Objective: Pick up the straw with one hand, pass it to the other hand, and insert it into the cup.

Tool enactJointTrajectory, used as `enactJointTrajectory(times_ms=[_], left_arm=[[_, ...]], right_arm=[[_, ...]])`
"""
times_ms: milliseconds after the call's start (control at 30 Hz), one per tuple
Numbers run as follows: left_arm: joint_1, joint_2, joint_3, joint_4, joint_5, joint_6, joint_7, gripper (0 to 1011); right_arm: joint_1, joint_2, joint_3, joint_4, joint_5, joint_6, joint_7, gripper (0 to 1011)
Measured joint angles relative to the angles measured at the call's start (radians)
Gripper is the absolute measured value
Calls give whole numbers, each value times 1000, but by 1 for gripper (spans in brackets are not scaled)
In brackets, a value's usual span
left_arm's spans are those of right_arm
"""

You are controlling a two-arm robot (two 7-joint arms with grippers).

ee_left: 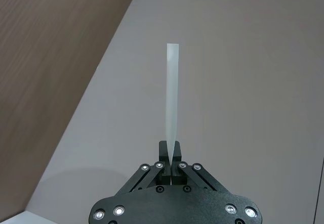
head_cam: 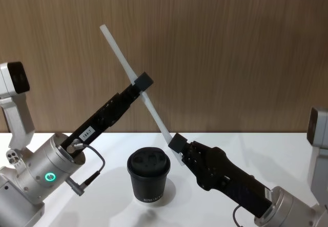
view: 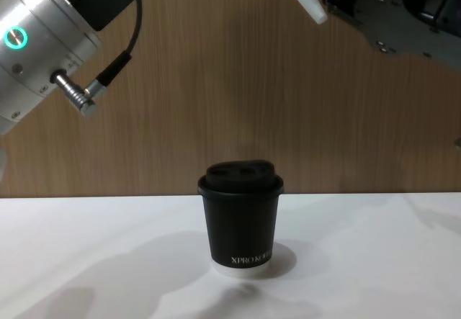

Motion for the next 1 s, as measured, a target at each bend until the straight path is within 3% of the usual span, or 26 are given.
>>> enactJointTrajectory(times_ms=[200, 567, 900, 1000], left_arm=[[-1, 3, 2, 0, -7, -5, 5, 5], [-2, 11, 7, -3, -7, -22, 16, 5], [-5, 43, 14, -29, 61, -74, 60, 5], [-6, 57, 17, -41, 91, -91, 80, 5]], right_arm=[[0, 0, 0, 0, 0, 0, 0, 76], [0, 0, 0, 0, 0, 0, 0, 433], [0, 0, 0, 0, 0, 0, 0, 768], [0, 0, 0, 0, 0, 0, 0, 824]])
